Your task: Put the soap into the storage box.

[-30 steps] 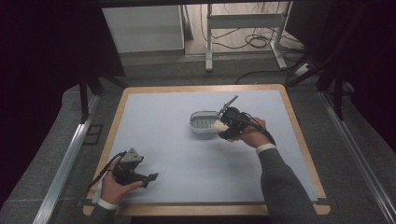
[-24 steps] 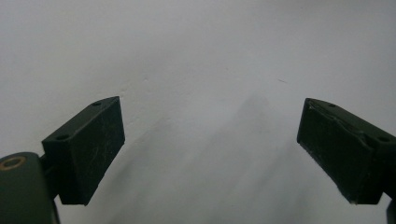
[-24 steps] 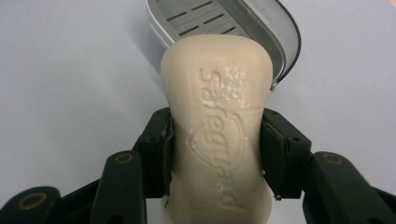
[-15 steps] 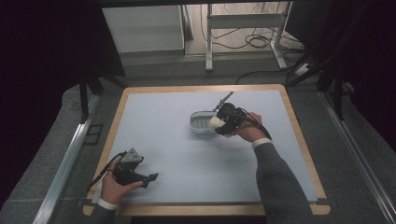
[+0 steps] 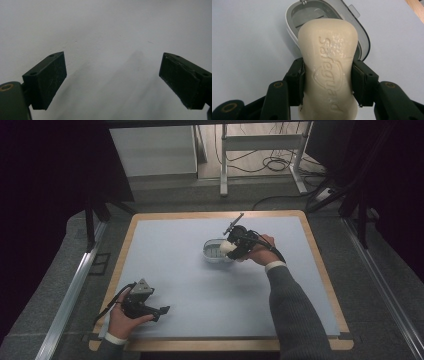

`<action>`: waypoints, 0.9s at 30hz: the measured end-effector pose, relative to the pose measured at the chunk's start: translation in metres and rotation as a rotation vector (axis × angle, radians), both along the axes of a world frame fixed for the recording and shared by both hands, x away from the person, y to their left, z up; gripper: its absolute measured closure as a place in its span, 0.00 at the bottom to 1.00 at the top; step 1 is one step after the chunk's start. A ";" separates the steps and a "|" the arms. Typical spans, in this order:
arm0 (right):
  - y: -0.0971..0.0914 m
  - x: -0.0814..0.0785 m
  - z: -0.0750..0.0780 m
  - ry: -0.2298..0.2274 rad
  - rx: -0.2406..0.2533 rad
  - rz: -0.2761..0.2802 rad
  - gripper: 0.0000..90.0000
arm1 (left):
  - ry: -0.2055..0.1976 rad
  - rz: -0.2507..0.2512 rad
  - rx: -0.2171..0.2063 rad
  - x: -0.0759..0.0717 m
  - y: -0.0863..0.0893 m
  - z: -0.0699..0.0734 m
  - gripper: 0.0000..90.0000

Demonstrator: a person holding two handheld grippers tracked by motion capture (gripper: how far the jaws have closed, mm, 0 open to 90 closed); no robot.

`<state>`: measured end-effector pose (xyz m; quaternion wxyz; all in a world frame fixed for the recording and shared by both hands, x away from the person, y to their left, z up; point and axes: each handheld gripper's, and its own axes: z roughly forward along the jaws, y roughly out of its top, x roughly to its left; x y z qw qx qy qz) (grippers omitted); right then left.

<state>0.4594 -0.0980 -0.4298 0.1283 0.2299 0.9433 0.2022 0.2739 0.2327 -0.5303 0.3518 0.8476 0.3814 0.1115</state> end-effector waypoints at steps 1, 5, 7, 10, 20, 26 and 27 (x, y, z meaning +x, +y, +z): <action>0.000 0.000 0.000 0.000 0.000 0.000 0.55 | 0.000 -0.001 0.000 0.000 0.000 0.000 0.09; 0.009 0.007 -0.002 0.001 -0.015 0.034 0.55 | 0.000 -0.001 -0.001 0.000 0.000 0.000 0.09; 0.012 0.010 -0.002 -0.004 -0.017 0.043 0.55 | 0.000 0.000 -0.006 0.000 0.000 0.000 0.09; 0.017 0.016 -0.002 -0.005 -0.009 0.050 0.55 | 0.001 -0.002 -0.004 0.000 0.000 -0.001 0.09; 0.031 0.028 -0.012 -0.014 -0.045 0.104 0.55 | 0.000 -0.003 0.001 0.000 0.000 -0.001 0.09; 0.036 0.031 -0.020 -0.026 -0.058 0.131 0.53 | -0.005 -0.003 -0.011 0.000 -0.002 -0.001 0.09; 0.036 0.031 -0.020 -0.025 -0.046 0.123 0.52 | -0.008 -0.002 -0.006 0.000 -0.001 -0.001 0.09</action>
